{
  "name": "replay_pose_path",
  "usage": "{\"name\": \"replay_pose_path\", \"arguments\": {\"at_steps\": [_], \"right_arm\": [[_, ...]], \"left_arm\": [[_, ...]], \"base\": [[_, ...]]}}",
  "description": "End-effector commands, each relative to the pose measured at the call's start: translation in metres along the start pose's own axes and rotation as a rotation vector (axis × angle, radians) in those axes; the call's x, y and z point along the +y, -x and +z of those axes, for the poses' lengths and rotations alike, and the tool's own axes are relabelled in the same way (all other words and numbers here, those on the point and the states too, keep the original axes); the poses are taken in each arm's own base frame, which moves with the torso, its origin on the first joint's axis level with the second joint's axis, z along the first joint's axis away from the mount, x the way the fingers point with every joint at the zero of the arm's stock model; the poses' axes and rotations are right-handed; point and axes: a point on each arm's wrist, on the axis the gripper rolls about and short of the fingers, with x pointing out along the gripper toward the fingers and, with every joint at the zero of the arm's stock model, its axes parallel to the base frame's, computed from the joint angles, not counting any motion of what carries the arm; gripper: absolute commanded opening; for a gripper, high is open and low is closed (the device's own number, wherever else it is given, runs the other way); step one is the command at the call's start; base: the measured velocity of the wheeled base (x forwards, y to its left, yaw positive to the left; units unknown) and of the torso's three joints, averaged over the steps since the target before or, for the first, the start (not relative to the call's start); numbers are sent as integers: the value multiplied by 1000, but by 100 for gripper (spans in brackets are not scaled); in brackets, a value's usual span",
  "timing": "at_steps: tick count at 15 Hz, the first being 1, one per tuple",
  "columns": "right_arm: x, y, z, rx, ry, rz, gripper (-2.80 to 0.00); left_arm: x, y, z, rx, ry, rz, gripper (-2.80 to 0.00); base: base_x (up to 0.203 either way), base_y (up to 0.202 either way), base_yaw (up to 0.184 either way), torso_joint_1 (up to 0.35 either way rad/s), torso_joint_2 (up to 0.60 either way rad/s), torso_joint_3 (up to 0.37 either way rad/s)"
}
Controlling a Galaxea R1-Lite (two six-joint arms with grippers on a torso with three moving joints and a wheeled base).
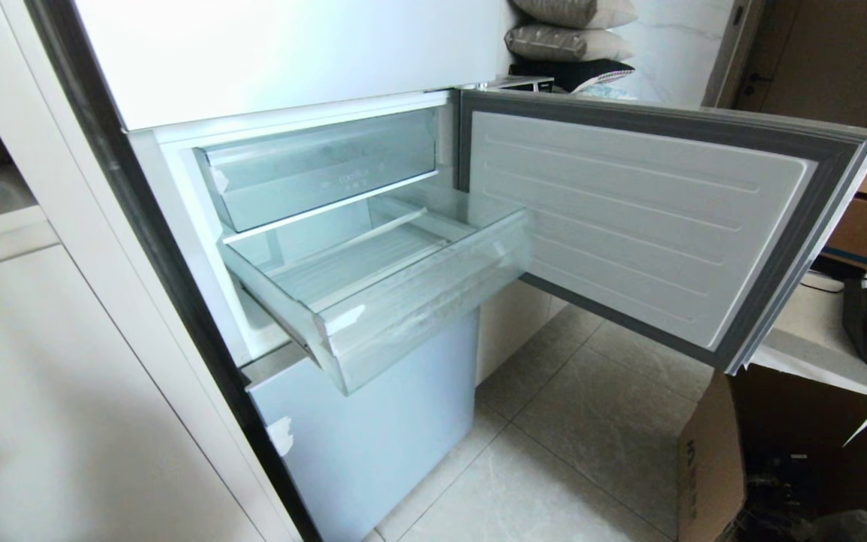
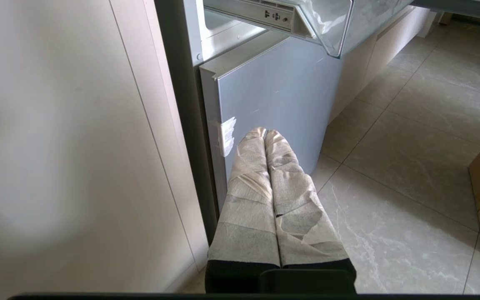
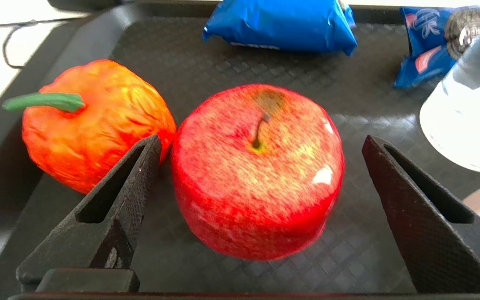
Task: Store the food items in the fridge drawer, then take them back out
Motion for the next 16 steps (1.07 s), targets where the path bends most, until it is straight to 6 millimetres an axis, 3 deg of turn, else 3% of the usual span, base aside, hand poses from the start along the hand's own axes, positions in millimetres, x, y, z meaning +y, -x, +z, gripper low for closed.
{"name": "replay_pose_path", "arguments": {"at_steps": [1,8,9,16], "right_arm": [[0,-1,-2,2,-1,3,0],[-1,-3,-5,9,-3,3,0],[-1,-3,-5,11,-5,3,-280],[4,10,5,-4,-1,8,-280]], "left_arm": [[0,0,0,2,0,0,-280],[0,0,0,2,0,0,-280],[0,0,0,2,0,0,-280],[0,0,0,2,0,0,-280]], "base": [[0,0,0,0,0,0],[0,0,0,0,0,0],[0,0,0,0,0,0],[0,0,0,0,0,0]]}}
